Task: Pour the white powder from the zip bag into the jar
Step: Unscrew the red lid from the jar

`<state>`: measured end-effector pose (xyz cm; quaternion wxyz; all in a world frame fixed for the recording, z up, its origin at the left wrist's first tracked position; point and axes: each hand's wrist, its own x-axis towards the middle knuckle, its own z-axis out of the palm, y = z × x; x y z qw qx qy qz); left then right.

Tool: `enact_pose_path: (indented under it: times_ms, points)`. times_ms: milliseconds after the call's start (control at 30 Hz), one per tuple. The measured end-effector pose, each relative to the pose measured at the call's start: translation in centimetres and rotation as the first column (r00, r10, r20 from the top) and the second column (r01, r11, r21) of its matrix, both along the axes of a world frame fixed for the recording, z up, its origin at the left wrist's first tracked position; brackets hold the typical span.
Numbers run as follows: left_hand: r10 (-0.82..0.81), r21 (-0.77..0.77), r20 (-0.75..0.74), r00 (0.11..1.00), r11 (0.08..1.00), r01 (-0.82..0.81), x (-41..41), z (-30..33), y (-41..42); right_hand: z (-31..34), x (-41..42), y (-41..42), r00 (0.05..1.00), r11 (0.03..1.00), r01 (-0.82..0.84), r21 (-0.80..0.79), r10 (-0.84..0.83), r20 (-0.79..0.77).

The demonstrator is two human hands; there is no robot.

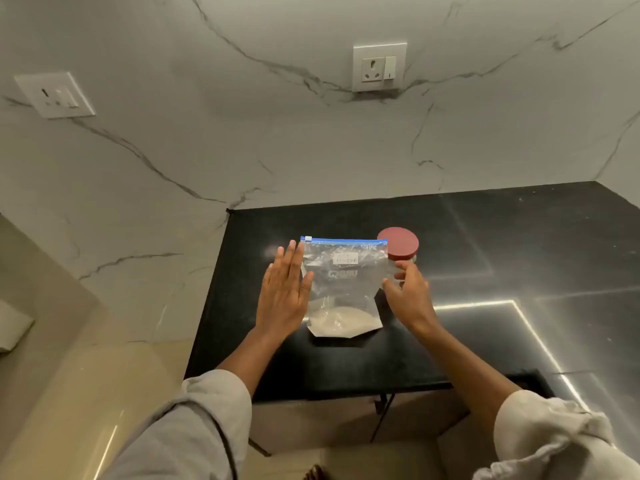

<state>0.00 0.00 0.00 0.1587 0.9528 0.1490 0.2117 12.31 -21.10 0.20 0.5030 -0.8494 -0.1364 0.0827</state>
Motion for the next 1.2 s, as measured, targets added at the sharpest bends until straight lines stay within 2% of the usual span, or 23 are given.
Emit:
enact_pose_path:
  times_ms: [100,167,233,300,333,367,433,467,500,533,700,967,1200]
  points:
    - [-0.006,0.008,-0.001,1.0,1.0,0.006,1.3,-0.3,0.8,-0.4,-0.4,1.3,1.0,1.0,0.028,0.011,-0.028,-0.005]
    - [-0.042,-0.056,0.016,0.999,0.997,0.043,2.4,-1.1,1.2,-1.2,-0.5,2.1,0.999,0.999,0.044,0.016,-0.044,-0.012]
    - [-0.021,-0.192,0.07,0.997,0.981,0.034,2.5,-0.9,0.5,-0.9,-0.9,2.0,0.999,0.998,0.047,0.038,-0.046,-0.021]
    - [0.074,-0.44,0.05,0.996,0.897,-0.044,2.8,-0.6,0.0,-0.4,-1.2,2.2,0.997,0.996,0.047,0.076,-0.042,-0.067]
    - [0.124,-0.581,0.006,0.992,0.808,-0.097,2.8,-0.4,-0.4,-0.2,-1.4,2.1,0.995,0.995,0.038,0.095,-0.029,-0.094]
    - [0.156,-0.731,-0.029,0.987,0.67,-0.128,2.7,0.0,-0.7,-0.1,-1.5,2.0,0.993,0.993,0.024,0.112,-0.01,-0.117]
    - [0.173,-0.962,-0.046,0.984,0.257,-0.091,2.7,1.3,-1.3,0.1,-1.4,1.9,0.986,0.988,0.017,0.153,0.009,-0.167]
    - [0.166,-0.993,-0.057,0.985,0.091,-0.073,2.7,1.8,-1.4,0.2,-1.2,2.0,0.981,0.984,0.026,0.176,0.008,-0.193]
    - [0.155,-0.998,-0.055,0.986,0.02,-0.059,2.6,2.1,-1.4,0.3,-1.1,2.1,0.977,0.977,0.039,0.208,0.006,-0.212]
    - [0.149,-0.999,-0.042,0.988,-0.007,-0.041,2.5,2.3,-1.3,0.6,-1.0,2.2,0.975,0.969,0.054,0.241,0.002,-0.224]
    - [0.215,-0.998,0.025,0.976,-0.043,0.035,1.8,2.8,-2.0,1.0,-1.1,1.9,0.986,0.948,0.042,0.315,0.012,-0.165]
    - [0.272,-0.999,0.03,0.962,0.031,0.023,1.8,3.7,-2.8,0.7,-1.2,0.5,0.989,0.928,-0.033,0.372,0.084,-0.122]
    - [0.326,-0.995,-0.011,0.945,0.087,-0.042,1.9,3.4,-2.3,0.1,-0.8,1.5,0.987,0.942,0.011,0.336,0.043,-0.153]
